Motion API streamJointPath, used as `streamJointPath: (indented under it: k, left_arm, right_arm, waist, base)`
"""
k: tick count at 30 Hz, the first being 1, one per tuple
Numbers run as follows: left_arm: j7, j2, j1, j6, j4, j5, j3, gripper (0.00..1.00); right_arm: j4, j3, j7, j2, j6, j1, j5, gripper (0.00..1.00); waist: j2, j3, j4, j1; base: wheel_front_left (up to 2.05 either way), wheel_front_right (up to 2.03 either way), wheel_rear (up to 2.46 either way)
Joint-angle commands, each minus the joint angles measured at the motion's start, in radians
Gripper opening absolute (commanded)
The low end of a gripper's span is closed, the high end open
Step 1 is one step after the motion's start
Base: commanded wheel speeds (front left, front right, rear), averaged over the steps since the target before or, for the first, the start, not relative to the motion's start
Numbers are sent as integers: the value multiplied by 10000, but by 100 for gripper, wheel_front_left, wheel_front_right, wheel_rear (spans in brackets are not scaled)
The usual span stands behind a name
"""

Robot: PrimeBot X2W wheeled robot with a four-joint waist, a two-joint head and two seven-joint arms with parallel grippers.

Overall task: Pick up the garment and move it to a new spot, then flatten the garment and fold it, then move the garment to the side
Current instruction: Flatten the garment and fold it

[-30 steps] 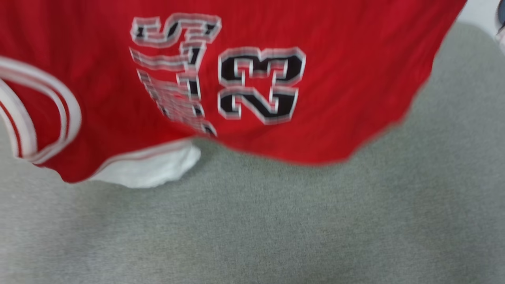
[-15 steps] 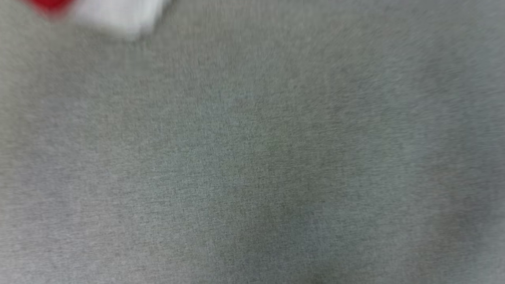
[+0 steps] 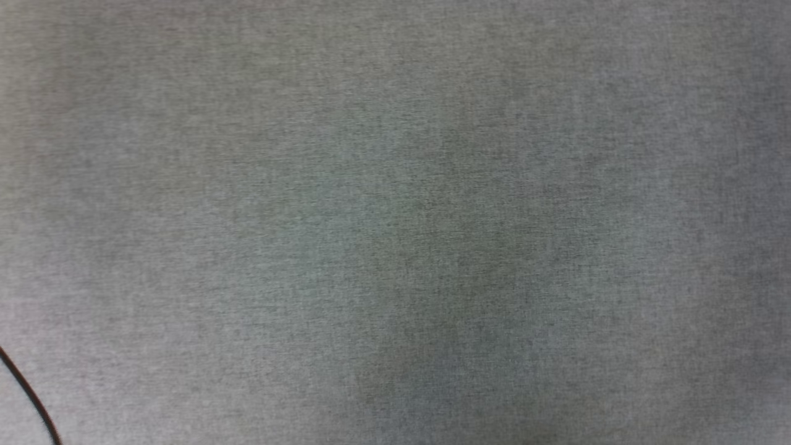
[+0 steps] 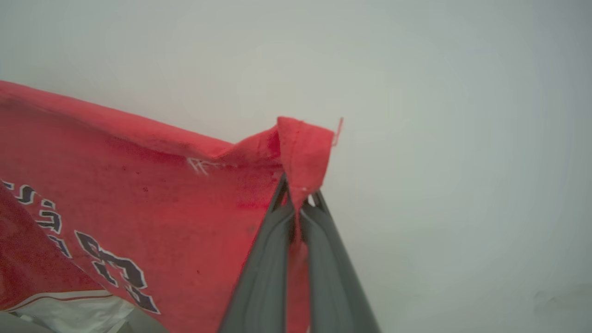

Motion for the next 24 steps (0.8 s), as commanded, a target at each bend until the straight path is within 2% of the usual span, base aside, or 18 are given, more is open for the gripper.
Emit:
streamJointPath:
  k: [1, 4, 11, 14, 18, 24]
  left_arm:
    - [-287, -196, 856, -104, 230, -150, -137, 0]
    - [-497, -369, 1593, -160, 340, -257, -208, 0]
    - [-848, -659, 4836, -137, -181, -532, -323, 0]
    - [-883, -674, 6363, -85, -657, -562, -404, 0]
    - [-901, -520, 8630, 239, -1609, -741, -381, 0]
    - [-712, -7, 11947, 626, -2860, -1238, -481, 0]
  right_arm:
    - [516, 167, -464, 208, -7, 601, -55, 0]
    - [920, 211, -807, 309, -7, 968, 17, 0]
    - [1924, 1002, -1567, 529, -7, 2866, 492, 0]
    - [2188, 1460, -1700, 352, -7, 3781, 938, 0]
    - [2334, 2372, -1730, 46, -7, 5108, 1725, 0]
    - [1712, 3733, -1554, -704, -7, 7083, 3279, 0]
  waist:
    - [0, -78, 134, -2]
    - [0, -183, 209, -2]
    - [0, -940, 360, -2]
    - [0, -1436, 426, -2]
    - [0, -2214, 524, -2]
    - [0, -3386, 708, -2]
  base:
    - [0, 0, 0]
    - [0, 0, 0]
    - [0, 0, 0]
    - [0, 0, 0]
    - [0, 0, 0]
    - [0, 0, 0]
